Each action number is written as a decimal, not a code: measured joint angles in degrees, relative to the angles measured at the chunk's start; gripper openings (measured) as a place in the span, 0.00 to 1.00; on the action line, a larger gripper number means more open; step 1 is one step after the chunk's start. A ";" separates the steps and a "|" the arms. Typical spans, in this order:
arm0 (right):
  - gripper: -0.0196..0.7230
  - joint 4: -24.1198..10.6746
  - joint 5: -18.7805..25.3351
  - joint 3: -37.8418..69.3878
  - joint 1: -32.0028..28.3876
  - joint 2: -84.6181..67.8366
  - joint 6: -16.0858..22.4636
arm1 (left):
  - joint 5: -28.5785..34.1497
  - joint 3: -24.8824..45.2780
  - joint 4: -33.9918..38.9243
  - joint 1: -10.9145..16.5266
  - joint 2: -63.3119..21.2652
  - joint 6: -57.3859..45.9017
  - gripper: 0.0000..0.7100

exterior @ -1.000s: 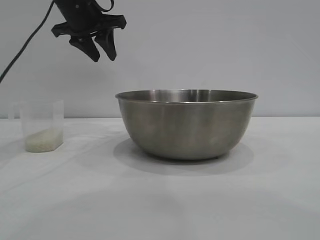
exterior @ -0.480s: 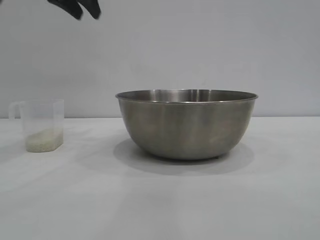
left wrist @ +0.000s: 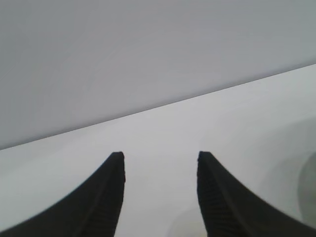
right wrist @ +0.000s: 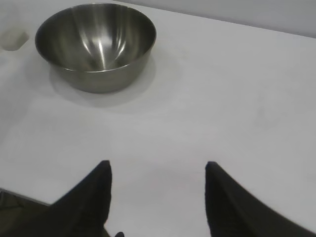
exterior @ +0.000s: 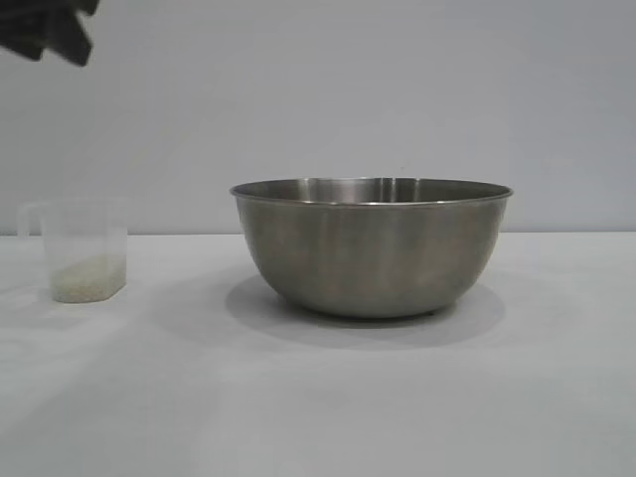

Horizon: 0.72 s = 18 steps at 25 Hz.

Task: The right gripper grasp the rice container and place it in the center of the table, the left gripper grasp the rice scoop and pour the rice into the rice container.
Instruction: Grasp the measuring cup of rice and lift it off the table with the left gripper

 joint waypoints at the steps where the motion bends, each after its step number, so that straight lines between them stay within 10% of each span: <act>1: 0.51 0.00 0.00 0.00 0.00 0.00 0.00 | -0.75 0.62 0.00 0.00 0.00 -0.11 0.41; 18: 0.51 0.12 0.00 0.00 0.00 0.00 0.00 | -19.01 4.23 4.55 0.00 22.36 -5.48 0.41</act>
